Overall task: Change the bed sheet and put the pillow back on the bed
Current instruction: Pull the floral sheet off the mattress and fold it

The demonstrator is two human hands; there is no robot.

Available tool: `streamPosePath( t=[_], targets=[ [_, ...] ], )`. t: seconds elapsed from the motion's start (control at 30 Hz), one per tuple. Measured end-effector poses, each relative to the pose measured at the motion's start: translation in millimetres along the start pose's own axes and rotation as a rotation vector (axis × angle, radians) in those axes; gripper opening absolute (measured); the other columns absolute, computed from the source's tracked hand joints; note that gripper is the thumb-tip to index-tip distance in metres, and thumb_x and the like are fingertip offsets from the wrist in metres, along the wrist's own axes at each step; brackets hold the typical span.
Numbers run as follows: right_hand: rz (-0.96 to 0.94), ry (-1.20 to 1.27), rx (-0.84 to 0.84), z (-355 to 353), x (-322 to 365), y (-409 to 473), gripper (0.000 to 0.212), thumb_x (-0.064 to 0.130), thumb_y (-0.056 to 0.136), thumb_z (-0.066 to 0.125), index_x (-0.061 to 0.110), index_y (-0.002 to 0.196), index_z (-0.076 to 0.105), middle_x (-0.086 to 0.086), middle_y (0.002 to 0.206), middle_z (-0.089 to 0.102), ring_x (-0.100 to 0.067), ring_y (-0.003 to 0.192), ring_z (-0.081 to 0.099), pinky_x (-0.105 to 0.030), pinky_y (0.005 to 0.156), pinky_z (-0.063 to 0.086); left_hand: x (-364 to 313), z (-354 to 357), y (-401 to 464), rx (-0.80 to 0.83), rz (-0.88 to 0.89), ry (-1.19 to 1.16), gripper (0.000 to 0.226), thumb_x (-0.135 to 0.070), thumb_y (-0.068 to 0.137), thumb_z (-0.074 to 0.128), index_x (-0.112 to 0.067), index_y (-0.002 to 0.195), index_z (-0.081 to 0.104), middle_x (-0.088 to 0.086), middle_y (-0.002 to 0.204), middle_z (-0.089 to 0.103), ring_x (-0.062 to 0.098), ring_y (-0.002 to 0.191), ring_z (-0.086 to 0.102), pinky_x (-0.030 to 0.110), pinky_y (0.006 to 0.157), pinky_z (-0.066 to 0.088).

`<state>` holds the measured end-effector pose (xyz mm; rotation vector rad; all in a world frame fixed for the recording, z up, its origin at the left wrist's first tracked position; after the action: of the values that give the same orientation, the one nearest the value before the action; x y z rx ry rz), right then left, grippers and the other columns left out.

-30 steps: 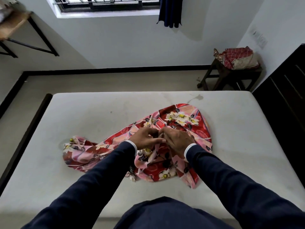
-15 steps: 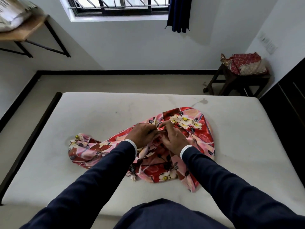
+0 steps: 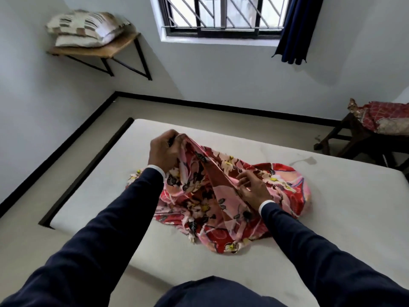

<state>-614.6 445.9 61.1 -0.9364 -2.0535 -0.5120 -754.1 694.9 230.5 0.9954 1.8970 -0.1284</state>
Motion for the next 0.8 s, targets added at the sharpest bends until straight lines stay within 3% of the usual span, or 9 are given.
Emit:
streamPosePath(
  t=[0.17,0.27,0.43,0.53,0.7,0.8],
  targets=[
    [-0.103,-0.002,0.028,3.3,17.5,1.8,0.023,-0.005,0.083,0.069,0.013,0.094,0.06,0.009,0.085,0.062,-0.005,0.077,0.064,-0.021,0.07,0.053,3.0,-25.6,10.6,-0.115,-0.068,-0.051,0.022,-0.022,0.096,0.064,-0.014,0.076,0.064,-0.013,0.061,0.052,-0.003,0.054,0.044,0.016,0.057,0.038],
    [-0.139,0.0,0.039,13.6,27.2,4.1,0.021,0.006,0.086,0.072,0.02,0.093,0.06,0.012,0.088,0.062,0.002,0.077,0.062,-0.018,0.07,0.051,-3.3,-32.7,11.8,-0.144,-0.064,-0.051,0.022,-0.025,0.097,0.064,-0.017,0.077,0.063,-0.012,0.06,0.052,0.0,0.051,0.042,0.019,0.053,0.038],
    [-0.177,-0.021,0.09,31.3,63.1,17.4,0.023,0.019,0.082,0.08,0.021,0.099,0.064,0.008,0.097,0.063,-0.004,0.082,0.062,-0.023,0.078,0.056,-26.0,-43.3,13.8,-0.165,-0.023,-0.046,0.027,-0.024,0.097,0.065,-0.033,0.071,0.06,-0.01,0.062,0.055,0.0,0.051,0.044,0.016,0.052,0.038],
    [-0.182,-0.052,0.022,34.8,78.1,23.3,0.016,0.02,0.082,0.077,0.025,0.095,0.07,0.005,0.098,0.07,-0.014,0.085,0.066,-0.035,0.081,0.058,-40.0,-48.8,16.0,-0.169,-0.001,-0.058,0.026,-0.023,0.097,0.065,-0.032,0.073,0.061,-0.01,0.063,0.056,-0.002,0.051,0.045,0.013,0.051,0.038],
    [-0.229,-0.063,-0.113,20.3,86.5,14.8,0.015,0.016,0.083,0.075,0.025,0.092,0.068,0.01,0.087,0.069,-0.01,0.076,0.064,-0.035,0.072,0.059,-50.6,-55.7,20.1,-0.174,0.005,-0.086,0.027,-0.022,0.098,0.065,-0.033,0.073,0.062,-0.01,0.064,0.057,-0.001,0.052,0.046,0.014,0.049,0.04],
    [-0.272,-0.039,-0.154,20.0,89.5,1.7,0.029,0.015,0.081,0.08,0.019,0.101,0.06,0.014,0.086,0.057,-0.002,0.069,0.058,-0.025,0.065,0.059,-52.9,-54.2,21.8,-0.168,0.014,-0.088,0.024,-0.025,0.097,0.065,-0.031,0.075,0.063,-0.006,0.068,0.059,0.006,0.057,0.049,0.02,0.052,0.043]
  ],
)
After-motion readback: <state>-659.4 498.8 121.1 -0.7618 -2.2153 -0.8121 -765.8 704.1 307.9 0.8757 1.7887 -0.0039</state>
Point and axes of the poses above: each hand's wrist, its own y-axis towards the middle knuckle, its own z-axis out of the palm, x = y × z, the point moved 9 cm from there along y, towards the middle knuckle
